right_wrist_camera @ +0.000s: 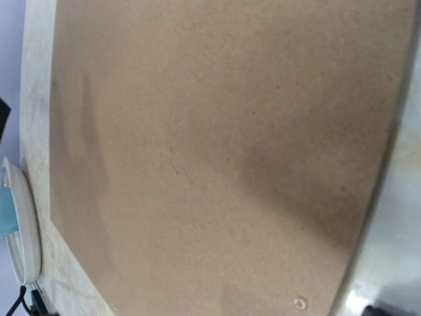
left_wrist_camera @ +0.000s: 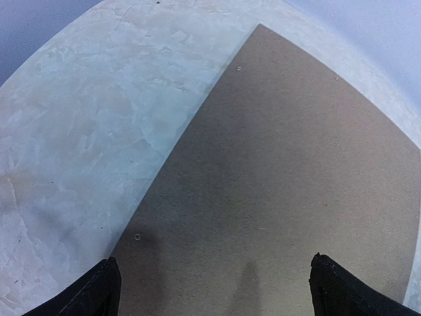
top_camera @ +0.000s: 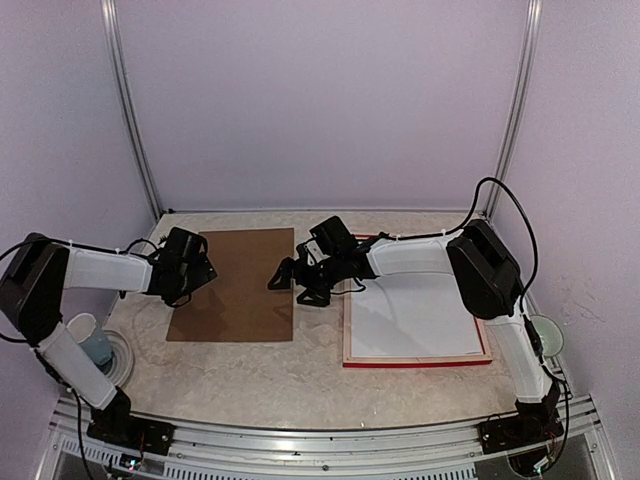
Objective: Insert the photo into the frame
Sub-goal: Turn over the backboard.
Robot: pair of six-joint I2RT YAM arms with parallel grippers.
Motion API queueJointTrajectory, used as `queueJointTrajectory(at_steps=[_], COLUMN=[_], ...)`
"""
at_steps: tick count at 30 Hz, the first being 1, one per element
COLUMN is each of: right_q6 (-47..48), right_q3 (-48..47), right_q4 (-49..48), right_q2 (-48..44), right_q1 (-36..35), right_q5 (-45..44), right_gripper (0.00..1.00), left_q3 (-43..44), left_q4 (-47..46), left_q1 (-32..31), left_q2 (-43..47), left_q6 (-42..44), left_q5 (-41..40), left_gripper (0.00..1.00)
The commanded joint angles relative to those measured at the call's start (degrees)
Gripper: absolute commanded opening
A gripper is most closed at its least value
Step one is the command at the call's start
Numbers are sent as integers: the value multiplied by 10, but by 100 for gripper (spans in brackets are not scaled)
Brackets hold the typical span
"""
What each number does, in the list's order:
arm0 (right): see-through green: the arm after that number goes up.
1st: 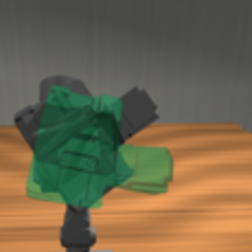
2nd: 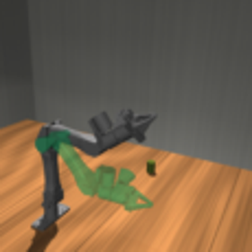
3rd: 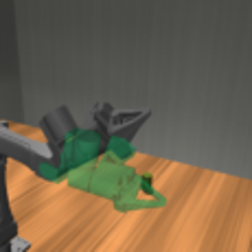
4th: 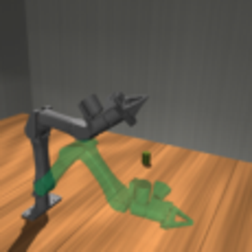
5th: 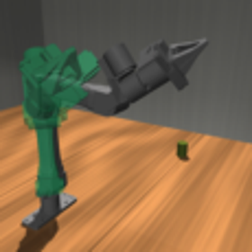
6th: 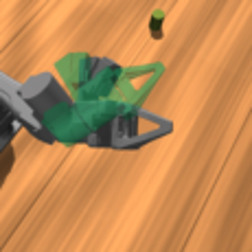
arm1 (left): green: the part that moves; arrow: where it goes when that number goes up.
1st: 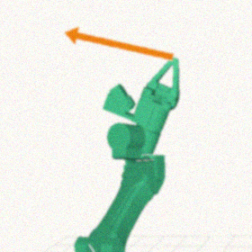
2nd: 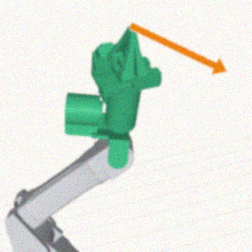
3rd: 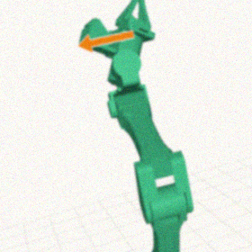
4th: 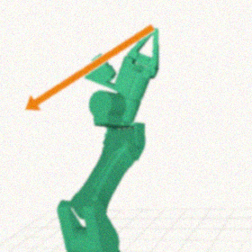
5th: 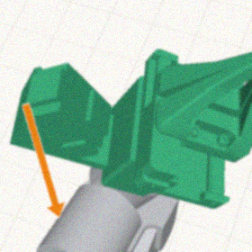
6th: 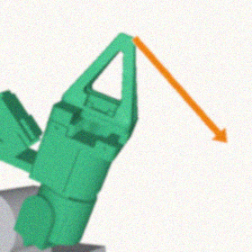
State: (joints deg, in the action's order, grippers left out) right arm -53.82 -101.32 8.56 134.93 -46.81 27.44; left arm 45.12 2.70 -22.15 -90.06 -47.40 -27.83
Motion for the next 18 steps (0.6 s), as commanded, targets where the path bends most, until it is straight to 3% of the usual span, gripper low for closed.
queueJointTrajectory(at_steps=[1,8,18], right_q6=[16,19,12], right_q3=[-23,-34,-41], right_q4=[31,34,54], right_q2=[5,12,14], right_q1=[-8,-13,-21], right_q5=[-9,-5,-25], right_gripper=[99,99,99], left_q3=[14,3,-18], left_q4=[52,20,-18], left_q1=[35,84,87], left_q2=[-17,-16,-60], left_q6=[22,40,40], left_q5=[1,41,72], left_gripper=[99,99,99])
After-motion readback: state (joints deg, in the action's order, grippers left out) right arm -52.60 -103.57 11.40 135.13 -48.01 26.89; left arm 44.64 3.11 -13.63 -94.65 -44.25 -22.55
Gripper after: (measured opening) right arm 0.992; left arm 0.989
